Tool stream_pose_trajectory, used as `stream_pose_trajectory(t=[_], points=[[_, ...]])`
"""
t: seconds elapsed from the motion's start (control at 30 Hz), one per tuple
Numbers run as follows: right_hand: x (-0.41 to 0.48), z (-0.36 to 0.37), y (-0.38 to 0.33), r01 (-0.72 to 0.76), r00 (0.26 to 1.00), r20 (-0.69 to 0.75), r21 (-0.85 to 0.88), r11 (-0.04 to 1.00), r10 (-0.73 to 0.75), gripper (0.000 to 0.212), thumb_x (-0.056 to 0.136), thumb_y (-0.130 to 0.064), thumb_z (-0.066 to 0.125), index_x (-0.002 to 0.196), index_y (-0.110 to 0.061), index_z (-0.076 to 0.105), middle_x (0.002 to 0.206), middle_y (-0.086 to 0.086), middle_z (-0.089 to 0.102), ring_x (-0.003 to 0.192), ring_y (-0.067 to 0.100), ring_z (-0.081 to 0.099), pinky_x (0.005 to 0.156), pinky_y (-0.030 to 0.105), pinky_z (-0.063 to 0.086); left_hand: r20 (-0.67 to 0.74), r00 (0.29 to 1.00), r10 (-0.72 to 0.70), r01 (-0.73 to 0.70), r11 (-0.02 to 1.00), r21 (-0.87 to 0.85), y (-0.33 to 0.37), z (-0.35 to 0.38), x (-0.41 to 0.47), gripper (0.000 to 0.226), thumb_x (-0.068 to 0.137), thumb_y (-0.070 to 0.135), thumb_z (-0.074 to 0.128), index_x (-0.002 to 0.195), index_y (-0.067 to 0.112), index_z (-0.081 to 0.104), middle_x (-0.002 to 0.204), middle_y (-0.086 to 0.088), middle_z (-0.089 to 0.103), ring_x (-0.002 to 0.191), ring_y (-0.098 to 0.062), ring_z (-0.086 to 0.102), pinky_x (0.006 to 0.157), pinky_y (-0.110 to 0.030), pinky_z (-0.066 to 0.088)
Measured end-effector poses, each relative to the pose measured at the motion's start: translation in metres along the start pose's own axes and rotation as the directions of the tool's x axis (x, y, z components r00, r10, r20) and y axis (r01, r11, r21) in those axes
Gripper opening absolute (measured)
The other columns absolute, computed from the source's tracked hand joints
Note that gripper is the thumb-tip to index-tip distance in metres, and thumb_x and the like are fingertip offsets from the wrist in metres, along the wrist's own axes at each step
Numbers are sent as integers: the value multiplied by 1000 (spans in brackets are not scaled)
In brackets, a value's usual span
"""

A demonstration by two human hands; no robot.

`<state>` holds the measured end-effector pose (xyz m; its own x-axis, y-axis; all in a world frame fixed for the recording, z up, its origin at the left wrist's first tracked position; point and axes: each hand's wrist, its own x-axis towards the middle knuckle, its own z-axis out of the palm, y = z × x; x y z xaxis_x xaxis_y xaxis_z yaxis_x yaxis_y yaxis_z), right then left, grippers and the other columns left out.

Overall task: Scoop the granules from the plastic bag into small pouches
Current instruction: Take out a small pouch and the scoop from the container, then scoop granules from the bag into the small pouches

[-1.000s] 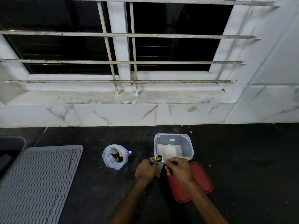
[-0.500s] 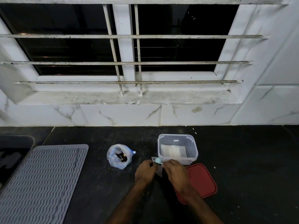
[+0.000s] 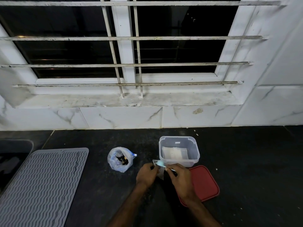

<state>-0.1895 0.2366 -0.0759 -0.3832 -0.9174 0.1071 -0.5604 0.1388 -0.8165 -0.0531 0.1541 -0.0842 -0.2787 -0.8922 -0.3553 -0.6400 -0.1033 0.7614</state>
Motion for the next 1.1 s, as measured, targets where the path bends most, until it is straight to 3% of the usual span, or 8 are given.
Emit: stream_pose_trajectory(t=[0.1,0.2,0.37,0.5,0.6,0.73,0.97,1.1], points=[[1,2,-1,-156,987,1,220,963,160,9,88,-14,70,88,-21,76,80,-10,74,76,7,70,68,22,57,0,1000,-2,2,1000,-15,1,-1,-1,40,96,41,54,60,23,56,64,8,60,62,-7,56,58,-25,40],[3,3,-3,-328,941,80,447,832,328,11,90,-9,67,81,-8,73,69,6,72,62,18,65,55,26,55,-12,1000,-17,17,1000,-2,0,1,0,43,93,44,56,57,21,53,59,9,57,60,-8,54,58,-26,40],[0,-3,-4,-444,891,204,575,687,406,12,91,-10,66,86,0,71,72,14,70,62,19,62,54,26,53,-8,1000,-22,22,1000,-13,-4,4,1,42,92,45,58,59,21,55,61,7,59,59,-9,55,61,-28,42],[-5,-5,-4,-337,939,116,495,801,324,8,90,-9,66,84,-7,72,71,7,72,64,17,63,54,24,52,-11,1000,-25,25,1000,-14,-3,6,1,36,92,39,57,61,20,58,69,4,67,69,-13,64,67,-32,49],[-4,-6,0,-112,993,-20,183,977,117,7,88,-13,70,86,-18,75,78,-10,72,73,4,66,65,16,52,19,1000,-7,7,1000,-22,-1,8,1,31,93,36,55,69,20,63,78,1,71,75,-15,67,70,-32,51],[-1,-6,3,6,1000,14,-9,1000,-6,11,88,-13,69,89,-22,74,87,-15,70,84,-3,64,75,10,47,19,1000,-5,5,1000,-14,-1,8,1,28,93,38,55,74,20,66,82,2,71,77,-13,67,68,-29,49],[2,2,9,-37,999,-32,24,999,38,10,83,-15,75,90,-22,77,85,-18,73,83,-3,67,76,15,52,4,1000,2,-2,1000,-3,-4,8,1,34,92,37,56,68,14,63,73,-4,68,67,-14,59,65,-34,48],[-1,3,6,-245,961,-29,378,893,276,4,87,-9,71,85,-12,75,79,-1,75,76,14,72,66,24,57,1,1000,0,0,1000,15,-2,9,-1,42,94,39,55,59,18,57,70,0,67,66,-13,59,64,-30,46]])
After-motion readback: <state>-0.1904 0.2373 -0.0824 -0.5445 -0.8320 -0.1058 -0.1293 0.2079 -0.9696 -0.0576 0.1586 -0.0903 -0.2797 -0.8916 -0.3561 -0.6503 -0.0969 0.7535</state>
